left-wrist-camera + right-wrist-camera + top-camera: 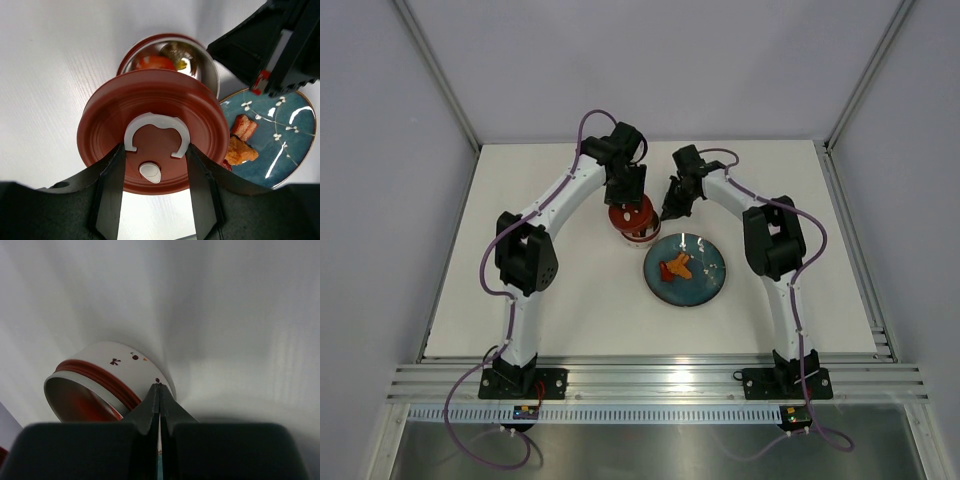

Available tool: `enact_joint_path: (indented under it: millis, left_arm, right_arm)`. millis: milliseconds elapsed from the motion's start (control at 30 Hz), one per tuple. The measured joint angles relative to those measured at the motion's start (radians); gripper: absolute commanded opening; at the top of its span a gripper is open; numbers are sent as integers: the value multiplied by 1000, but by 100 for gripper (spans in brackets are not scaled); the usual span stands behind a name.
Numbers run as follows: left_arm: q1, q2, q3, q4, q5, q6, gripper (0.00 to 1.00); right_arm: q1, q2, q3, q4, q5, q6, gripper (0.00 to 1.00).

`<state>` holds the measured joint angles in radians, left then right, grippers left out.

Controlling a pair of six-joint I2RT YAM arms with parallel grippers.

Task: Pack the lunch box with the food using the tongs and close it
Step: Move the packing box to the center of the board, then close the box lid on the packing box.

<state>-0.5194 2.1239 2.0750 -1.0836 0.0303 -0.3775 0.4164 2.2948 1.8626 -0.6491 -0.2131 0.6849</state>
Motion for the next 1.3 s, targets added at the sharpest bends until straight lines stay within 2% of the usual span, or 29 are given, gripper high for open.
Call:
enact_joint_path:
  millis: [300, 633, 800, 1067, 1300]
  left_arm:
    - [0, -3, -95, 16, -26, 5, 0]
    - [0, -3, -119, 7, -49, 17, 0]
    - [0, -2, -89, -2, -48, 20, 0]
    - [-5, 60, 57, -24, -49, 30, 0]
    - [-17, 110, 60, -42, -50, 32, 0]
  right_arm:
    - [28, -3, -3, 24, -31, -11, 0]
    - [-137, -158, -182, 54, 27, -17, 0]
    - [-165, -229, -227, 55, 74, -34, 0]
    - [-156, -252, -265, 55, 92, -42, 0]
    - [-156, -256, -286, 55, 97, -42, 0]
